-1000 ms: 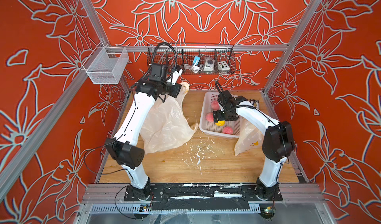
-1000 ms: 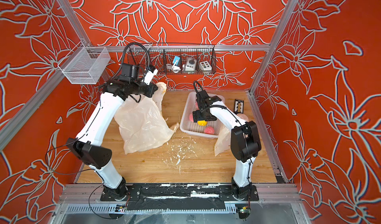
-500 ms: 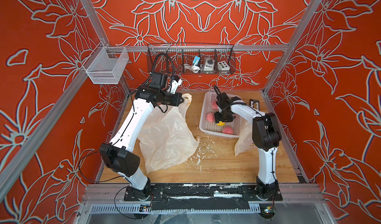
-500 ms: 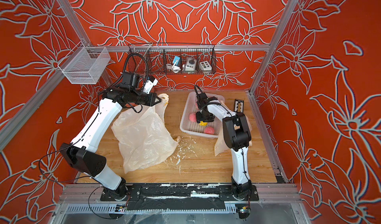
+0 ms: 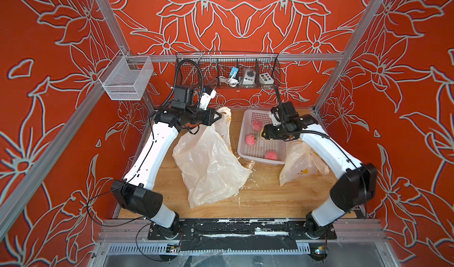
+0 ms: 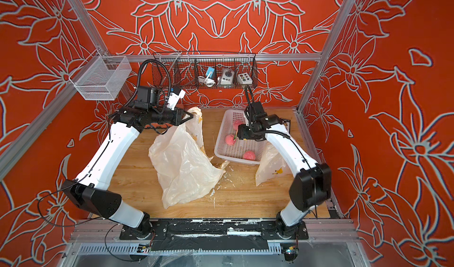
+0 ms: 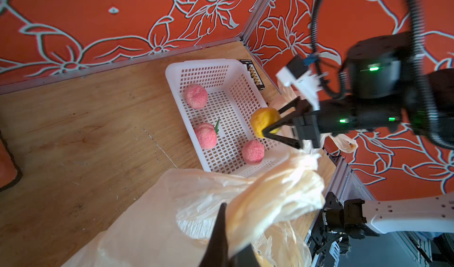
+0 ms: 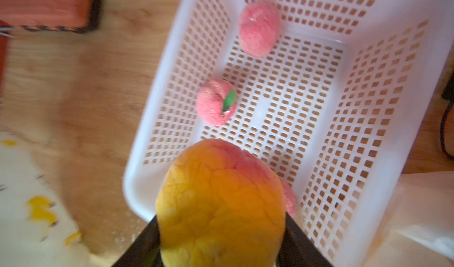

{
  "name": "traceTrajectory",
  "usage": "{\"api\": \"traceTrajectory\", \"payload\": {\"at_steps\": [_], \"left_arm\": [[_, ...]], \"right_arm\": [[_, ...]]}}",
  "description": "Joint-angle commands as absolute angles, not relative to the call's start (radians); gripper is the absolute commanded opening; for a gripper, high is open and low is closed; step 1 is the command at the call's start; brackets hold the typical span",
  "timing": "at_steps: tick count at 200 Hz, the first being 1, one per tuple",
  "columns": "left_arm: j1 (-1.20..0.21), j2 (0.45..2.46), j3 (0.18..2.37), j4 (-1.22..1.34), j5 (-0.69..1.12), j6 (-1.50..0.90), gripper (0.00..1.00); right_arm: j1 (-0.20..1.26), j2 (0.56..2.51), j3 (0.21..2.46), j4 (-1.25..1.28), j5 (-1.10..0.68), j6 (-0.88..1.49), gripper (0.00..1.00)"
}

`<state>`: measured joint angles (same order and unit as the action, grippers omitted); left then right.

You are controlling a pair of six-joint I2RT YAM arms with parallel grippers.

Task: Place the peach into a plastic bag & tie a knot
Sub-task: Pick up the peach from the basket, then place the peach in the plastic bag.

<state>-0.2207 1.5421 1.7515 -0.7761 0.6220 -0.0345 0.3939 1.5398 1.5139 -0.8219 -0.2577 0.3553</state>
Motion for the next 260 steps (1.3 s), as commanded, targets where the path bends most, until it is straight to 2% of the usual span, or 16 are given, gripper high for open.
{"api": "traceTrajectory", "payload": {"at_steps": [1, 32, 72, 95, 115, 140, 173, 186, 198, 220, 234, 260], "left_arm": [[-0.219, 1.541, 1.750, -0.723, 0.659, -0.064, 0.00], [-0.254, 1.546, 1.775, -0.703, 0.703, -0.093, 0.00], [-0.324, 1.540, 1.812, -0.700, 0.716, -0.138, 0.00], [-0.331, 1.513, 1.794, -0.616, 0.706, -0.234, 0.00], [-0.333, 1.486, 1.740, -0.491, 0.719, -0.328, 0.00], [-0.331, 1.453, 1.672, -0.378, 0.683, -0.384, 0.00], [-0.297, 1.436, 1.612, -0.374, 0.644, -0.361, 0.00], [-0.265, 1.430, 1.582, -0.368, 0.639, -0.349, 0.00], [-0.233, 1.424, 1.563, -0.383, 0.625, -0.324, 0.00], [-0.187, 1.425, 1.550, -0.443, 0.596, -0.258, 0.00], [-0.166, 1.420, 1.538, -0.473, 0.584, -0.233, 0.00], [-0.147, 1.414, 1.524, -0.533, 0.552, -0.192, 0.00]], "right_arm": [[0.455, 1.427, 1.495, -0.777, -0.526, 0.429, 0.37], [0.610, 1.414, 1.519, -0.635, -0.638, 0.584, 0.32], [0.684, 1.539, 1.548, -0.398, -0.692, 0.796, 0.28], [0.714, 1.580, 1.476, -0.240, -0.660, 0.953, 0.31], [0.760, 1.634, 1.492, -0.377, -0.447, 0.888, 0.44], [0.765, 1.711, 1.513, -0.512, -0.261, 0.777, 0.57], [0.761, 1.745, 1.630, -0.682, -0.288, 0.548, 0.79], [0.745, 1.742, 1.658, -0.733, -0.391, 0.500, 0.88], [0.726, 1.715, 1.656, -0.748, -0.481, 0.486, 0.93], [0.679, 1.614, 1.629, -0.751, -0.611, 0.489, 0.92], [0.625, 1.545, 1.586, -0.736, -0.634, 0.511, 0.85], [0.421, 1.476, 1.423, -0.581, -0.676, 0.642, 0.73]]}}
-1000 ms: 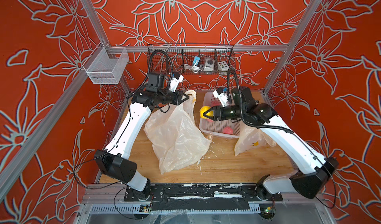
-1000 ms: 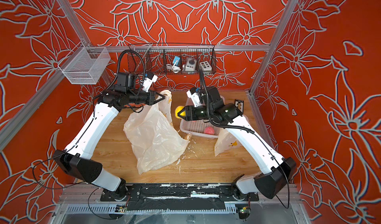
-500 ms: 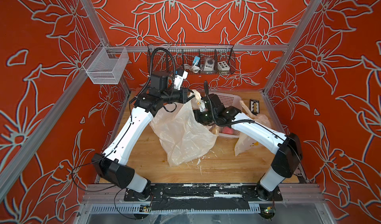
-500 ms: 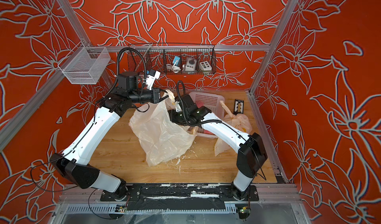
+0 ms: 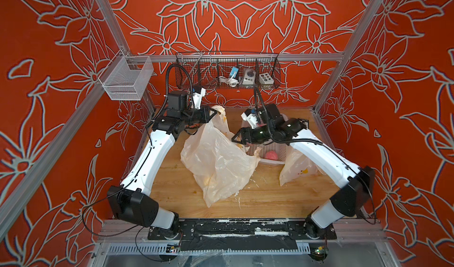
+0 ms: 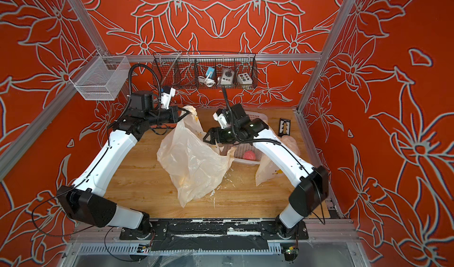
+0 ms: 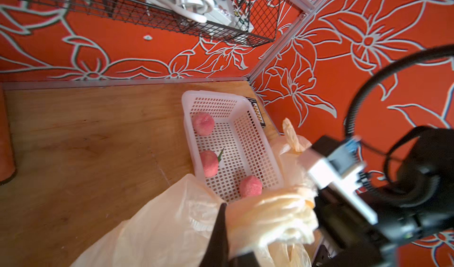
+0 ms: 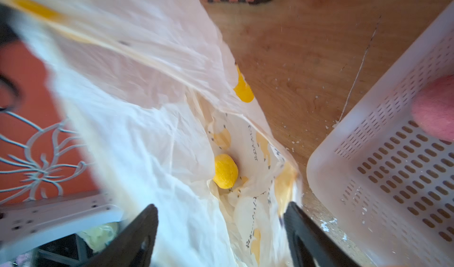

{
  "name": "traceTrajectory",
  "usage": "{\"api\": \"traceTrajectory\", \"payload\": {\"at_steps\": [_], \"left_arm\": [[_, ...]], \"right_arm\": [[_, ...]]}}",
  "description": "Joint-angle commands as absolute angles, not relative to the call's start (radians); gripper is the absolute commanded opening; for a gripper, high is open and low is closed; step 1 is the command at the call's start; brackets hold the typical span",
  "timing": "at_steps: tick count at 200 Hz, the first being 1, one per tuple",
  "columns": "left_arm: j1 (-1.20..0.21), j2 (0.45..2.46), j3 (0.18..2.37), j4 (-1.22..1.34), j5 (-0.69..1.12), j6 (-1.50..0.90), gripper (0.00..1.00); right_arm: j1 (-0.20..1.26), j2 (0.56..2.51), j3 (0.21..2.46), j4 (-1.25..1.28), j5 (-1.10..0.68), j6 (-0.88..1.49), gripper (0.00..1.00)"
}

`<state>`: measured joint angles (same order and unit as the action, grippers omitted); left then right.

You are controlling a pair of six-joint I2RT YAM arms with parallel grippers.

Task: Place the peach into a plastic bag & tie a knot
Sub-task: Place the peach in the plastic bag, then pick up the peach from the basket.

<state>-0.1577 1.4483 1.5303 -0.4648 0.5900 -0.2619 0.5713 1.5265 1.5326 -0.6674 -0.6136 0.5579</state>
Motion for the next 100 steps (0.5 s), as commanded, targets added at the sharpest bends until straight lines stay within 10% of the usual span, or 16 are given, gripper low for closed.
{"api": "traceTrajectory", "payload": {"at_steps": [1, 39, 100], "left_arm": [[-0.147, 1.413, 1.524, -0.535, 0.551, -0.190, 0.00], [-0.147, 1.375, 1.489, -0.512, 0.608, -0.185, 0.00], [-0.147, 1.369, 1.484, -0.498, 0.687, -0.181, 0.00]], "right_arm": [[0.415, 1.475, 1.418, -0.579, -0.672, 0.643, 0.73], [0.344, 1.628, 1.422, -0.651, -0.334, 0.627, 0.79], [0.401, 1.951, 1.596, -0.641, -0.285, 0.603, 0.87]]}}
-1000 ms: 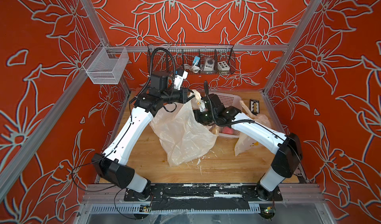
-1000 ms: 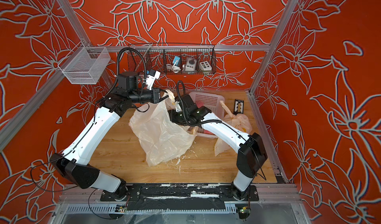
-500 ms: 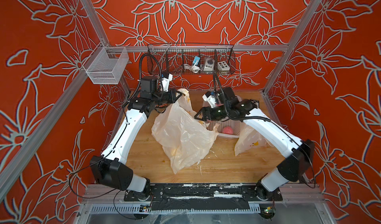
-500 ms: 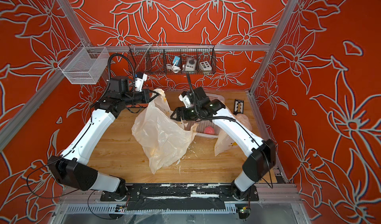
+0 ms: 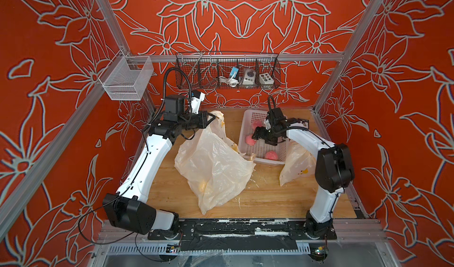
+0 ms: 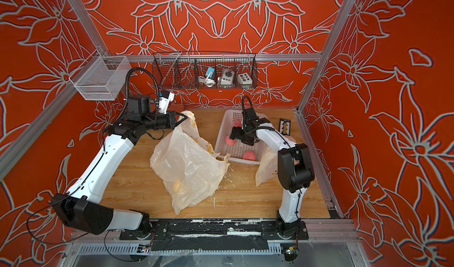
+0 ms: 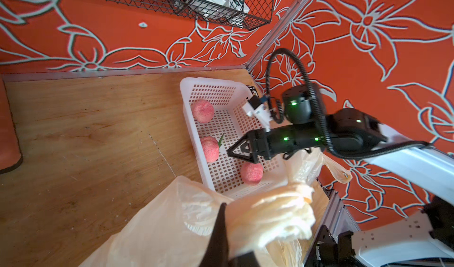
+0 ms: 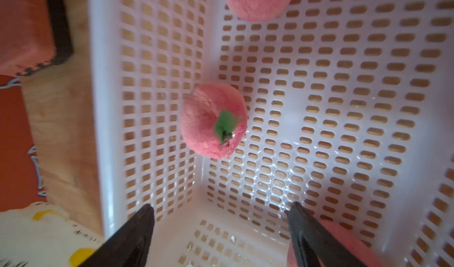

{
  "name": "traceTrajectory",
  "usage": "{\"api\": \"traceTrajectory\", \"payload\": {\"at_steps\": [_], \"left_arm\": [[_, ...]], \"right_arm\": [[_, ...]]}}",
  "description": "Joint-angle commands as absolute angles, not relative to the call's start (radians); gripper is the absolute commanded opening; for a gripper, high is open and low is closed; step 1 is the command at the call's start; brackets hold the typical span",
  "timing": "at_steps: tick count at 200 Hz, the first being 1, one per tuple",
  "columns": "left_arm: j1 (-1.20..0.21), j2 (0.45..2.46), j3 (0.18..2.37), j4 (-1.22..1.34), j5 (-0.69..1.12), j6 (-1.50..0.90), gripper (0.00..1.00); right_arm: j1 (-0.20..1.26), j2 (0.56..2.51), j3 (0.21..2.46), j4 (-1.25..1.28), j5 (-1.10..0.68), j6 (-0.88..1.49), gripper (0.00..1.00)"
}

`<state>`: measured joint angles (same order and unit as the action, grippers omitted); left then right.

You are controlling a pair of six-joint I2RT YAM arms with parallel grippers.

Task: Place the peach into a plastic bag & tie a knot
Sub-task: Pick up the peach from the basket, then place the peach in the plastic bag.

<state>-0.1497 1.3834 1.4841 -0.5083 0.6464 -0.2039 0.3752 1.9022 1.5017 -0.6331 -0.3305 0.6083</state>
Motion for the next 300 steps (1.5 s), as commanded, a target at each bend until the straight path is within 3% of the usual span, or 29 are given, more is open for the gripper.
{"api": "traceTrajectory", "payload": {"at_steps": [1, 88, 109, 122, 144, 166, 195, 219, 260, 300], "left_arm": [[-0.147, 1.368, 1.484, -0.498, 0.687, -0.181, 0.00], [-0.150, 1.367, 1.489, -0.495, 0.707, -0.186, 0.00], [-0.153, 1.368, 1.491, -0.493, 0.709, -0.187, 0.00], [-0.156, 1.368, 1.493, -0.492, 0.709, -0.189, 0.00], [-0.156, 1.369, 1.495, -0.499, 0.706, -0.183, 0.00], [-0.156, 1.370, 1.509, -0.529, 0.688, -0.156, 0.00], [-0.159, 1.383, 1.525, -0.551, 0.695, -0.139, 0.00], [-0.194, 1.411, 1.556, -0.566, 0.698, -0.125, 0.00], [-0.261, 1.461, 1.629, -0.592, 0.683, -0.109, 0.00], [-0.293, 1.469, 1.677, -0.579, 0.700, -0.146, 0.00]], "right_arm": [[0.401, 1.954, 1.599, -0.640, -0.285, 0.604, 0.87], [0.419, 2.193, 1.773, -0.680, -0.231, 0.603, 0.67], [0.418, 2.203, 1.795, -0.690, -0.202, 0.591, 0.66], [0.416, 2.202, 1.811, -0.705, -0.208, 0.581, 0.59], [0.419, 2.113, 1.755, -0.668, -0.204, 0.552, 0.47], [0.419, 1.951, 1.672, -0.666, -0.213, 0.494, 0.41], [0.431, 1.643, 1.539, -0.685, -0.318, 0.425, 0.37], [0.495, 1.496, 1.535, -0.771, -0.451, 0.391, 0.35], [0.664, 1.446, 1.527, -0.665, -0.648, 0.522, 0.30], [0.703, 1.543, 1.492, -0.443, -0.723, 0.718, 0.27]]}}
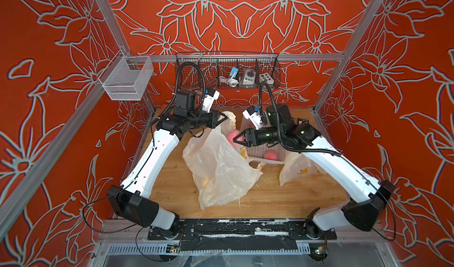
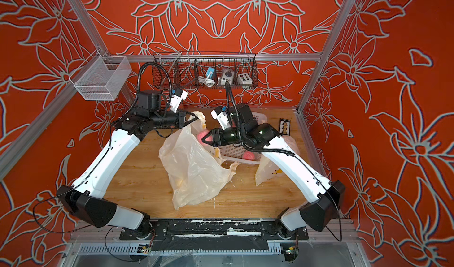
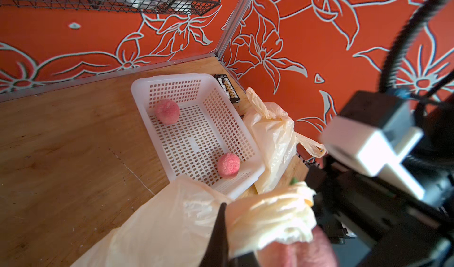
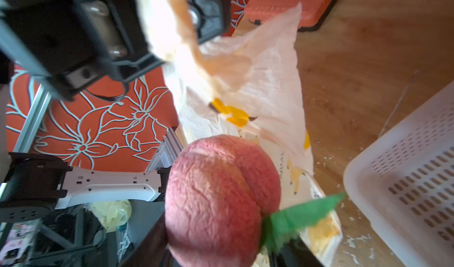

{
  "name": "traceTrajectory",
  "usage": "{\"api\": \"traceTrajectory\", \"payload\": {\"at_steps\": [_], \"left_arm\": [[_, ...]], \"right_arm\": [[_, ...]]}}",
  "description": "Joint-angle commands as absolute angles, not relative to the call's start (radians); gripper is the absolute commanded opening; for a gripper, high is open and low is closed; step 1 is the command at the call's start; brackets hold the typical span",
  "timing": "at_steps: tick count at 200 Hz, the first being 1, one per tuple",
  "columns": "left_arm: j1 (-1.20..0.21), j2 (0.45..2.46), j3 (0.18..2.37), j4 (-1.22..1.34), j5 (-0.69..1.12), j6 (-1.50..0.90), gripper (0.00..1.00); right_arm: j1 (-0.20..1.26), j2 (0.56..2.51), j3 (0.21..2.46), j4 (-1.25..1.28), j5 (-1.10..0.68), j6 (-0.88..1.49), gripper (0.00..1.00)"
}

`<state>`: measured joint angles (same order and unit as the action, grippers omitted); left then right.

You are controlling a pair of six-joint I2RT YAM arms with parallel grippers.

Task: Place the peach into a plastic bag & tie a knot
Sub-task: Place the peach in the plastic bag.

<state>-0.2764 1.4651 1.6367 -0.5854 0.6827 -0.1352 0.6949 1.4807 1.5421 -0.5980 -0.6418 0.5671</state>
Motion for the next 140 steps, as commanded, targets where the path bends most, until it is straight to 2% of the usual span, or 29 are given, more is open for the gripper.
{"api": "traceTrajectory", "payload": {"at_steps": [1, 38, 64, 76, 97, 105, 117, 140], "left_arm": [[-0.294, 1.468, 1.677, -0.577, 0.701, -0.147, 0.00], [-0.308, 1.473, 1.660, -0.507, 0.708, -0.202, 0.00], [-0.309, 1.480, 1.646, -0.465, 0.698, -0.227, 0.00], [-0.308, 1.489, 1.645, -0.464, 0.683, -0.223, 0.00], [-0.302, 1.508, 1.646, -0.493, 0.648, -0.187, 0.00], [-0.296, 1.514, 1.644, -0.511, 0.639, -0.168, 0.00], [-0.278, 1.520, 1.635, -0.531, 0.607, -0.145, 0.00], [-0.246, 1.522, 1.611, -0.555, 0.551, -0.119, 0.00]], "right_arm": [[0.704, 1.545, 1.490, -0.437, -0.722, 0.722, 0.27], [0.740, 1.632, 1.393, -0.345, -0.555, 0.790, 0.29], [0.775, 1.666, 1.387, -0.420, -0.375, 0.686, 0.40], [0.777, 1.676, 1.375, -0.430, -0.370, 0.663, 0.49], [0.774, 1.680, 1.419, -0.514, -0.428, 0.590, 0.77], [0.773, 1.674, 1.453, -0.572, -0.448, 0.557, 0.84], [0.761, 1.646, 1.482, -0.635, -0.492, 0.529, 0.86], [0.713, 1.547, 1.470, -0.707, -0.545, 0.500, 0.85]]}}
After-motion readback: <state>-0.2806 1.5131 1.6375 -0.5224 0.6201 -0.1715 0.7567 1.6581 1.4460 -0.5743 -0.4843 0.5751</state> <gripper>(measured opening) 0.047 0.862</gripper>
